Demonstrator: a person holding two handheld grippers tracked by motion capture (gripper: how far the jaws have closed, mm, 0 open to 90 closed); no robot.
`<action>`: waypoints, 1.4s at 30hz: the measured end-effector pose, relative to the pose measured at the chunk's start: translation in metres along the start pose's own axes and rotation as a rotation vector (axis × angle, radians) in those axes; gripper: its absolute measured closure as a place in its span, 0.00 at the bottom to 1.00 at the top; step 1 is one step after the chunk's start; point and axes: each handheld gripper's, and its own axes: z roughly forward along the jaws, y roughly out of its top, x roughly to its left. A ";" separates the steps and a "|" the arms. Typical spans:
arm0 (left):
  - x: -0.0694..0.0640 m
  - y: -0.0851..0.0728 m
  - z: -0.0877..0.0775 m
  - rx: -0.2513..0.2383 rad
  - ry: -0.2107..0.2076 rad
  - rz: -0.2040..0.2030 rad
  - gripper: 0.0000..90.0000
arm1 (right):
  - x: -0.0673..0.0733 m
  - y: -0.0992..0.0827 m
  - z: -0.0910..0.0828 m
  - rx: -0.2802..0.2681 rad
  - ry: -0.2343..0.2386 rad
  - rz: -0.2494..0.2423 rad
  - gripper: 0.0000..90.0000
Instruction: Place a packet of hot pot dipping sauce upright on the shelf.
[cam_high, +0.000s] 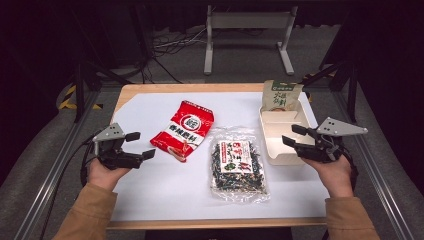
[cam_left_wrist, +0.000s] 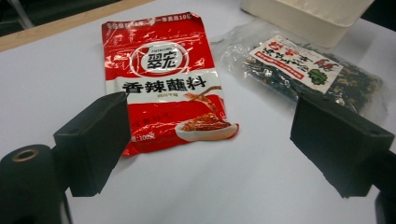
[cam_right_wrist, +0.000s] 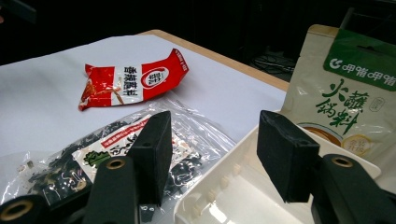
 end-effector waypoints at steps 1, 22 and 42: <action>0.004 0.002 0.004 0.002 -0.010 -0.004 0.14 | 0.001 0.000 0.001 0.000 0.003 -0.001 0.50; 0.040 0.026 0.060 0.124 0.035 -0.074 0.12 | 0.010 0.003 0.001 -0.011 0.045 -0.019 0.48; 0.064 0.010 0.106 0.210 0.074 -0.182 0.21 | 0.024 0.004 0.002 0.011 0.067 -0.038 0.46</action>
